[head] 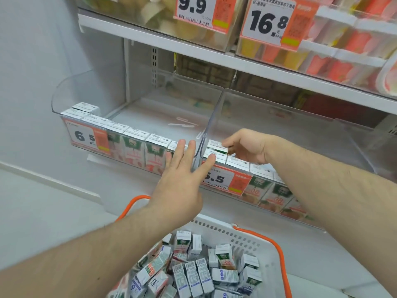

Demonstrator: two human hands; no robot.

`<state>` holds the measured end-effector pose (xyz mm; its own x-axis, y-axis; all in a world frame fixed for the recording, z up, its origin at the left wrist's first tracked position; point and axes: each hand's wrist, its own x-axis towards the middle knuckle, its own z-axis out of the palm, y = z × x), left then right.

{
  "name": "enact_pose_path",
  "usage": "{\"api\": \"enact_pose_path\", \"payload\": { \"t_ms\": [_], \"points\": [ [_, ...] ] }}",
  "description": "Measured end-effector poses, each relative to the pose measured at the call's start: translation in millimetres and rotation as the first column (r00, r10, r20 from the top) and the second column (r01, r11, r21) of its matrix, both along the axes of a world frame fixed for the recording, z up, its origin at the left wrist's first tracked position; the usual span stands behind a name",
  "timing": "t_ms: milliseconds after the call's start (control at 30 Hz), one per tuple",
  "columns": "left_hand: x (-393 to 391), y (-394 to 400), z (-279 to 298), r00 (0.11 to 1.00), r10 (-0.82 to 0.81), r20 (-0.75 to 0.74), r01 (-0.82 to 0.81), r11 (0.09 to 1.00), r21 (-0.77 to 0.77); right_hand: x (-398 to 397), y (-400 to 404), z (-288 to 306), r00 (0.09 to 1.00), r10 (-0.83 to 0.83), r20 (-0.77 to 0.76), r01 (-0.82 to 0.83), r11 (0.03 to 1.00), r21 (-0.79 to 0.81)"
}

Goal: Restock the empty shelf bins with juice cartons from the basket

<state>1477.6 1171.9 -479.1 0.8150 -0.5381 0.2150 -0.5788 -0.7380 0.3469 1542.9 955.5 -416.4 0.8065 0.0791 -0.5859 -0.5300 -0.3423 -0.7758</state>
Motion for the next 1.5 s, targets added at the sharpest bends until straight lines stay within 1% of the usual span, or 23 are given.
{"api": "enact_pose_path", "payload": {
  "t_ms": [133,333,400,467,567,633,667,700,733,767,800,833,867,933,1000,1067,1167,1233,1300,1367,1433,1467,1500],
  "points": [
    [0.9,-0.3,1.0,0.999,-0.022,-0.024,0.021,1.000,-0.011,-0.7,-1.7,-3.8,1.000,-0.013,-0.005,0.013,0.999,-0.036],
    [-0.7,0.3,5.3,1.000,-0.005,-0.023,0.006,0.999,0.044,-8.5,6.8,-0.5,0.999,0.017,0.036,-0.010,0.981,-0.194],
    [-0.5,3.3,9.1,1.000,-0.019,0.025,0.017,0.996,0.085,-13.4,13.7,4.7,0.994,0.063,0.093,-0.027,0.938,-0.345],
    [-1.4,8.3,12.7,0.998,-0.029,0.052,0.023,0.994,0.103,-18.0,20.3,9.2,0.964,0.150,0.220,-0.004,0.836,-0.549],
    [-9.2,17.0,11.2,0.985,-0.077,0.152,0.064,0.994,0.083,-29.1,25.3,8.2,0.869,0.273,0.414,0.190,0.587,-0.787],
    [-16.0,24.3,7.0,0.962,-0.120,0.244,0.125,0.992,-0.003,-46.9,31.5,4.0,0.791,0.329,0.516,0.366,0.421,-0.830],
    [-18.1,27.3,3.6,0.950,-0.142,0.277,0.155,0.988,-0.026,-57.3,35.7,1.9,0.706,0.404,0.581,0.456,0.368,-0.810],
    [-19.2,30.0,-1.6,0.943,-0.157,0.294,0.172,0.985,-0.027,-68.2,40.4,-1.7,0.582,0.494,0.646,0.534,0.366,-0.762],
    [-20.5,32.5,-7.3,0.944,-0.168,0.284,0.177,0.984,-0.006,-81.6,47.2,-5.5,0.454,0.556,0.697,0.577,0.413,-0.705],
    [-23.0,34.8,-11.9,0.952,-0.182,0.248,0.180,0.983,0.029,-95.3,54.1,-11.8,0.349,0.579,0.737,0.575,0.488,-0.656],
    [-26.1,37.1,-16.2,0.962,-0.202,0.186,0.194,0.979,0.061,-109.7,61.8,-20.9,0.287,0.569,0.770,0.529,0.576,-0.623],
    [-29.0,39.0,-20.6,0.968,-0.226,0.107,0.217,0.972,0.089,-123.3,69.6,-32.8,0.276,0.529,0.803,0.453,0.665,-0.594],
    [-30.8,40.7,-27.0,0.970,-0.241,0.031,0.236,0.965,0.116,-135.7,76.9,-45.2,0.312,0.469,0.826,0.376,0.737,-0.561],
    [-32.2,44.8,-40.6,0.967,-0.231,-0.105,0.248,0.949,0.196,-152.2,86.5,-71.8,0.447,0.358,0.819,0.271,0.819,-0.506],
    [-32.6,49.9,-54.6,0.956,-0.195,-0.221,0.252,0.930,0.267,-158.2,89.4,-100.4,0.598,0.276,0.753,0.220,0.846,-0.485],
    [-31.4,54.9,-70.2,0.941,-0.164,-0.296,0.262,0.905,0.334,-158.8,86.9,-129.7,0.737,0.172,0.654,0.200,0.868,-0.454],
    [-31.0,61.0,-95.9,0.921,-0.110,-0.373,0.268,0.875,0.403,-160.2,76.6,-173.6,0.875,0.048,0.481,0.180,0.891,-0.417],
    [-34.3,61.2,-113.4,0.907,-0.095,-0.411,0.291,0.846,0.447,-164.7,68.3,-201.0,0.927,0.046,0.372,0.131,0.890,-0.437],
    [-40.2,57.6,-132.0,0.882,-0.058,-0.468,0.319,0.805,0.500,-172.0,62.2,-225.5,0.965,0.120,0.235,0.020,0.854,-0.520],
    [-50.3,51.2,-150.6,0.864,-0.014,-0.503,0.335,0.761,0.555,-182.1,59.1,-247.7,0.975,0.190,0.114,-0.093,0.818,-0.567],
    [-63.9,45.4,-168.8,0.908,-0.063,-0.413,0.347,0.664,0.662,-193.8,59.1,-267.3,0.968,0.249,0.023,-0.194,0.806,-0.559],
    [-69.2,43.8,-178.6,0.933,-0.153,-0.325,0.350,0.590,0.727,-199.1,60.0,-275.6,0.958,0.285,-0.024,-0.249,0.791,-0.558],
    [-73.0,43.0,-188.0,0.931,-0.257,-0.259,0.359,0.520,0.775,-203.2,61.5,-283.0,0.944,0.323,-0.067,-0.303,0.768,-0.564]
  ]
}}
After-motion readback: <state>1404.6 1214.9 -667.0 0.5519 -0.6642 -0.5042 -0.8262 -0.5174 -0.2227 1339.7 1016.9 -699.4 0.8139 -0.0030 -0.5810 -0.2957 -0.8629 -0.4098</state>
